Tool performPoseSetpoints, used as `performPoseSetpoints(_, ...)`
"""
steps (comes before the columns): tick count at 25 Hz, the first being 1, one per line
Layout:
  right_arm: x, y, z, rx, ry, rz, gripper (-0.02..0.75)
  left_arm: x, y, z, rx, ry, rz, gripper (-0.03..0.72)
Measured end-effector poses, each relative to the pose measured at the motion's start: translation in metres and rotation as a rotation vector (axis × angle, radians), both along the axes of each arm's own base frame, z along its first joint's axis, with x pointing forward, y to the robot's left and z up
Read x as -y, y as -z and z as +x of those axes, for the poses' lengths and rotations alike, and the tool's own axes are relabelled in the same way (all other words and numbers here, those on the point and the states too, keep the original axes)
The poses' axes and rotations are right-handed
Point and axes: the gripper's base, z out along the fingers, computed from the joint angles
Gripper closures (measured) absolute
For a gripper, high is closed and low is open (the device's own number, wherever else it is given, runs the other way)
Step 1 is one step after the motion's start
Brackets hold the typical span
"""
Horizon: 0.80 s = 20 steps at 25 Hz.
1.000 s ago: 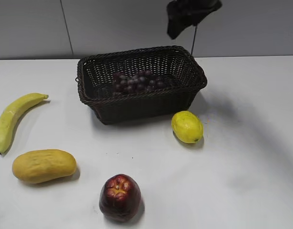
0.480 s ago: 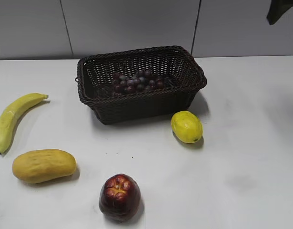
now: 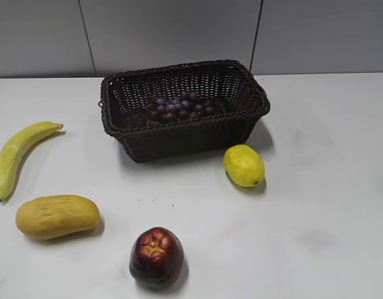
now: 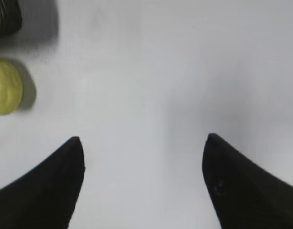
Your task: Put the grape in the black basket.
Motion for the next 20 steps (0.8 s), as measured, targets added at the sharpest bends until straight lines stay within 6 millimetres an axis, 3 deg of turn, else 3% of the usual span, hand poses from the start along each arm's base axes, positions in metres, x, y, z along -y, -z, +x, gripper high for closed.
performPoseSetpoints(10, 0.006, 0.057, -0.128, -0.080, 0.009, -0.002, 0.158, 0.000, 0.000, 0.000, 0.000, 0.000, 0.000, 0.471)
performPoseSetpoints(20, 0.010, 0.083, -0.211, 0.059, 0.012, 0.005, 0.158, 0.000, 0.000, 0.000, 0.000, 0.000, 0.000, 0.471)
